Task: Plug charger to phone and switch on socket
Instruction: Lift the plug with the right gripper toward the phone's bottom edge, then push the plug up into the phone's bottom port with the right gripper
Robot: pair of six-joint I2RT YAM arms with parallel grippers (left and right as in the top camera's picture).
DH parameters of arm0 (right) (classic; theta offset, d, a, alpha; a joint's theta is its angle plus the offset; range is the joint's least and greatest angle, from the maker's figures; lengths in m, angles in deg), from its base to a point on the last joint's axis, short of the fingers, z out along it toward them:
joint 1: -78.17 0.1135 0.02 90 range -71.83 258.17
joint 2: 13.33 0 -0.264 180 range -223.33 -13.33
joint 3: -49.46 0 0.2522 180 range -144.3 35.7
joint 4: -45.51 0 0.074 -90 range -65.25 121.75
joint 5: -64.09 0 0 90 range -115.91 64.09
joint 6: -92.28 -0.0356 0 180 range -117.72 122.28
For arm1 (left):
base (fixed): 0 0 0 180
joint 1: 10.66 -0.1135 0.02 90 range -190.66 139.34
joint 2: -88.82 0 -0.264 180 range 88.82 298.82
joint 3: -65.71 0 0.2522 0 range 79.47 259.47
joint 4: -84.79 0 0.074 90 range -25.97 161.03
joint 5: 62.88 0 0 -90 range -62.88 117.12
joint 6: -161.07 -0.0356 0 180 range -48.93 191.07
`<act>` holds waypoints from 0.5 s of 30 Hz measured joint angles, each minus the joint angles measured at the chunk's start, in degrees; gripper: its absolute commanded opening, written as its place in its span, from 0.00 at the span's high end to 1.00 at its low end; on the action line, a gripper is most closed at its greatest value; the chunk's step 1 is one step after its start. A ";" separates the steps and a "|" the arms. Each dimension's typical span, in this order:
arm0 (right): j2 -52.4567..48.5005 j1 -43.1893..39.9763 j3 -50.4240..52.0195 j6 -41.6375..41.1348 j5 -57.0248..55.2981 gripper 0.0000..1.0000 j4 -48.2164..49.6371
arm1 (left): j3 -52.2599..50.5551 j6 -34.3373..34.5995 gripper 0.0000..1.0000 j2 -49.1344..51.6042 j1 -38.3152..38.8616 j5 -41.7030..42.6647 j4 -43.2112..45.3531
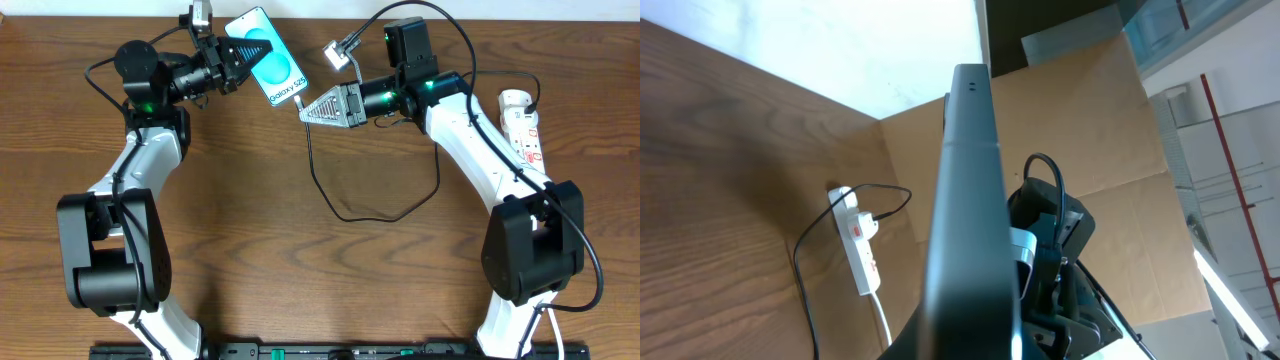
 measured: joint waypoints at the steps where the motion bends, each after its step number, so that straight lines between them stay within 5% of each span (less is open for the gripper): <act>1: 0.00 0.00 0.00 -0.02 -0.02 0.99 -0.09 | 0.00 0.00 0.93 0.00 0.00 0.00 0.00; 15: 0.00 0.09 0.00 -0.44 0.00 0.99 -1.92 | 0.00 0.28 0.93 0.00 0.02 0.00 0.02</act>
